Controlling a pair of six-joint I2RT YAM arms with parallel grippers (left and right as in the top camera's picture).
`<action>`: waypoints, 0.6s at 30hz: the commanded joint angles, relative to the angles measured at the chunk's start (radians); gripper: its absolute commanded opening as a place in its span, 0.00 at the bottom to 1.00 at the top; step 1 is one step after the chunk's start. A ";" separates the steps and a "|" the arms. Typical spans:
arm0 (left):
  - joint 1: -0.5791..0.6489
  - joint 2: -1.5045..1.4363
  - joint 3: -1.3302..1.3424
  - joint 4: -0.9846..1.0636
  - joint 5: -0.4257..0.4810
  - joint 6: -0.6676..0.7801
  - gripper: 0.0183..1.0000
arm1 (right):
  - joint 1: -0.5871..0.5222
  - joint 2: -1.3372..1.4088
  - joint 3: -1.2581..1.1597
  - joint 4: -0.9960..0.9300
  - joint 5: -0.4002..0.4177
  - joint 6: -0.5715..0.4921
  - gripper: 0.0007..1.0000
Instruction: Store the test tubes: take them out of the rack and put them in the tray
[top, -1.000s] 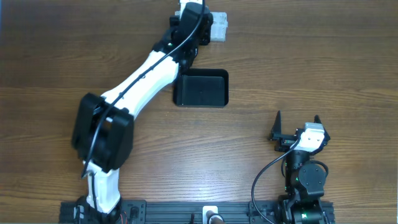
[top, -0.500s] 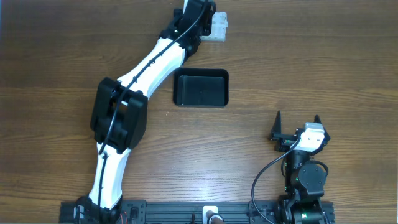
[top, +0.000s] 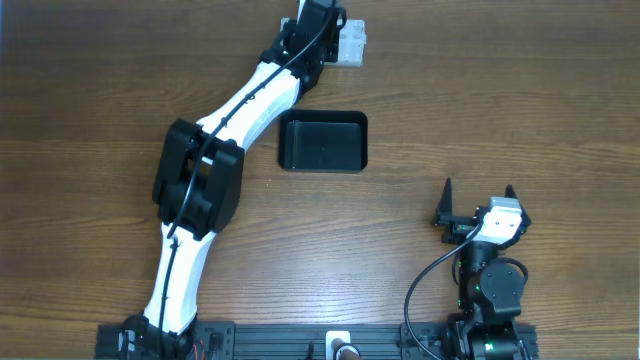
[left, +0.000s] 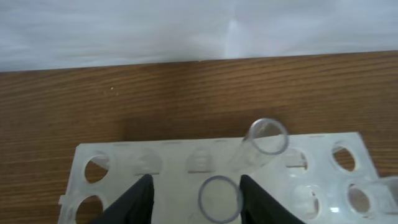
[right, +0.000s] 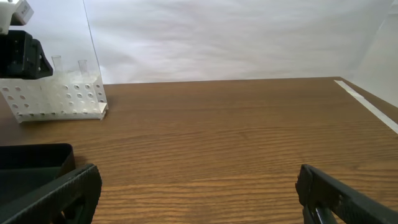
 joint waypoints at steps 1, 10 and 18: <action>0.004 0.008 0.028 0.005 0.023 0.008 0.36 | 0.005 -0.007 -0.008 0.000 -0.005 -0.004 0.99; 0.004 0.008 0.028 0.005 0.026 0.008 0.22 | 0.005 -0.007 -0.008 0.000 -0.005 -0.004 0.99; 0.004 0.008 0.028 0.007 0.026 0.008 0.15 | 0.005 -0.007 -0.008 0.000 -0.005 -0.004 0.99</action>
